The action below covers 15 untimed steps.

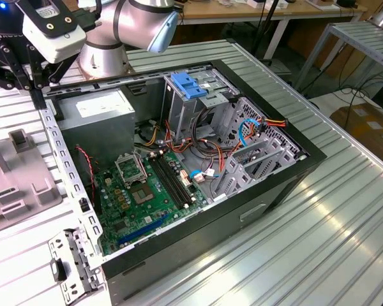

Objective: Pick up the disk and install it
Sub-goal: 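Reach for the disk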

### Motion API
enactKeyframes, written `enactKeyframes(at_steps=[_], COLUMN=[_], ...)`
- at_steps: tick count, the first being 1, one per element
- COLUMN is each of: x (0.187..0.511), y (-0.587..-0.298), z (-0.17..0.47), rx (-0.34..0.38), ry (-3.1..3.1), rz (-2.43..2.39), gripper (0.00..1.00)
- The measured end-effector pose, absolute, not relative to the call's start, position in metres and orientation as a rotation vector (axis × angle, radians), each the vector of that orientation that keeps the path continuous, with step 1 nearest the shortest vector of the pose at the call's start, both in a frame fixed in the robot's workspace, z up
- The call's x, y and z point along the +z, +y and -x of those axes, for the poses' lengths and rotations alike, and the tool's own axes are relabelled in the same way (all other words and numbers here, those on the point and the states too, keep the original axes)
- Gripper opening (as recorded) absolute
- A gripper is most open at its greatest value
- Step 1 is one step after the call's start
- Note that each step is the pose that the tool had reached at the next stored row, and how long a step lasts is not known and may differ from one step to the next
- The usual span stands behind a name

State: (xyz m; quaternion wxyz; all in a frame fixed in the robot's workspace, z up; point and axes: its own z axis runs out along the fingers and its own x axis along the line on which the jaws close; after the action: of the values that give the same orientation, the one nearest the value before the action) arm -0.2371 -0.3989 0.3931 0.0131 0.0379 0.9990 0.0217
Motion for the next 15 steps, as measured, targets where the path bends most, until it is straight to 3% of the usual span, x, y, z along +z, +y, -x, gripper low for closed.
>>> enactKeyframes(at_steps=[15], x=[0.393], y=[-0.399], z=[0.250], rx=[0.068], ry=[3.113], rz=[-0.118], gripper=[0.11])
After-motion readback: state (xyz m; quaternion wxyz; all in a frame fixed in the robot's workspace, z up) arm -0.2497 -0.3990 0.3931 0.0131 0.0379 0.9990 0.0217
